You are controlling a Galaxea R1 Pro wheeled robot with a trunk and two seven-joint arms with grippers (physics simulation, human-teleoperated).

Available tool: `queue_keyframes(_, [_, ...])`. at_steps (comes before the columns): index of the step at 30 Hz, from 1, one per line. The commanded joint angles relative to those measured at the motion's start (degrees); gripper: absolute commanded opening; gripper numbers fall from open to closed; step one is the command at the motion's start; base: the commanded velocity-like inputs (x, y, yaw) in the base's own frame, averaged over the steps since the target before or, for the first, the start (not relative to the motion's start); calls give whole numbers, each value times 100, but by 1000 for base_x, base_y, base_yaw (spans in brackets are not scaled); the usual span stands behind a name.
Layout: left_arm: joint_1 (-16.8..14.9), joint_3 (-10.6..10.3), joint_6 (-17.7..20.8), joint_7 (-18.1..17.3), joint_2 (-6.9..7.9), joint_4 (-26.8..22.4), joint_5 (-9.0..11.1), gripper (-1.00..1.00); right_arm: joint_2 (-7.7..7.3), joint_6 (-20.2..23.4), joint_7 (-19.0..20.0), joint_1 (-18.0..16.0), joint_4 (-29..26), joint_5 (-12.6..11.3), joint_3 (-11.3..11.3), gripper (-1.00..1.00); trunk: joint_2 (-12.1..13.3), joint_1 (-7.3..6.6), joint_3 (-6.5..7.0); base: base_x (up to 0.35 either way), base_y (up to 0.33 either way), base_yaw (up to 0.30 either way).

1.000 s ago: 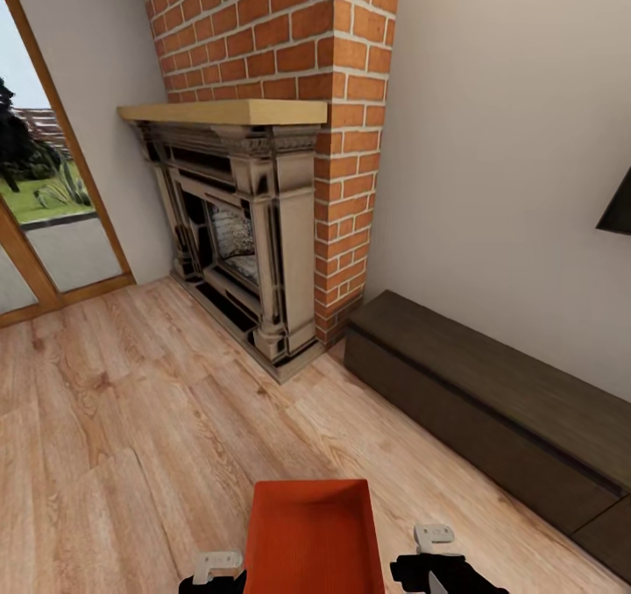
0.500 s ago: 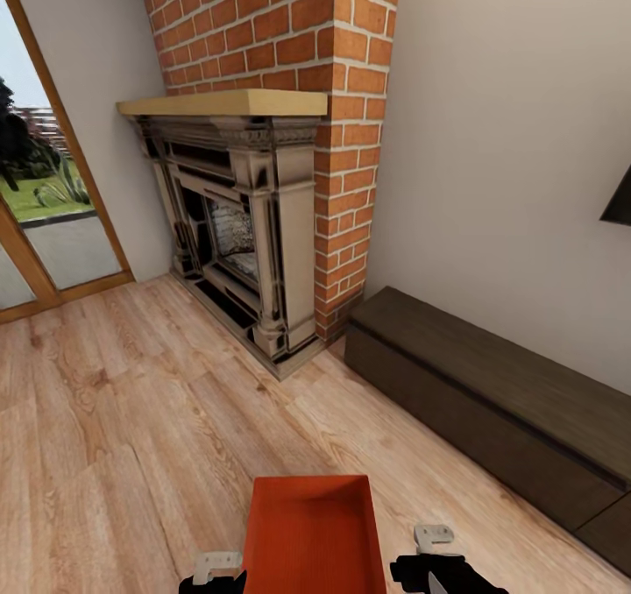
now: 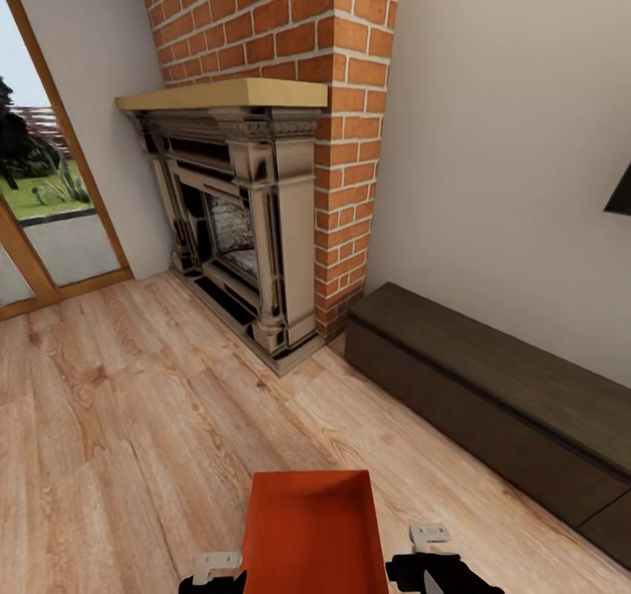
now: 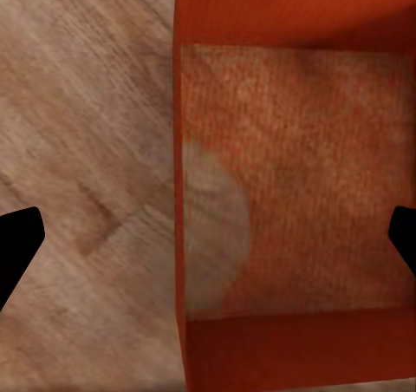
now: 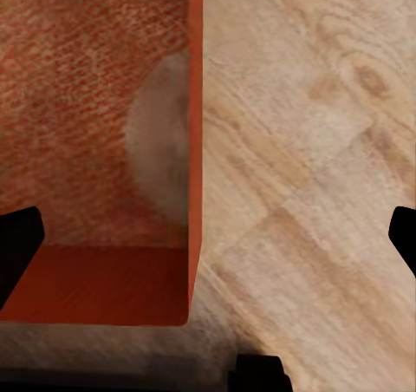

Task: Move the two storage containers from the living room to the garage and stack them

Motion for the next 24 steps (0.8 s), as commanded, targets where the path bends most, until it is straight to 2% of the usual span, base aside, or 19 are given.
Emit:
queue_keyframes(1, [-5,-40,-23,-11,2,7,59,100,0,35,3,-2,-15,-9,19,100,-44,22,-23,0,0,0])
queue_keyframes(24, [-5,-40,-24,-11,5,3,59,100,14,26,3,-3,-11,-1,43,100,-966,527,-436,0,0,0])
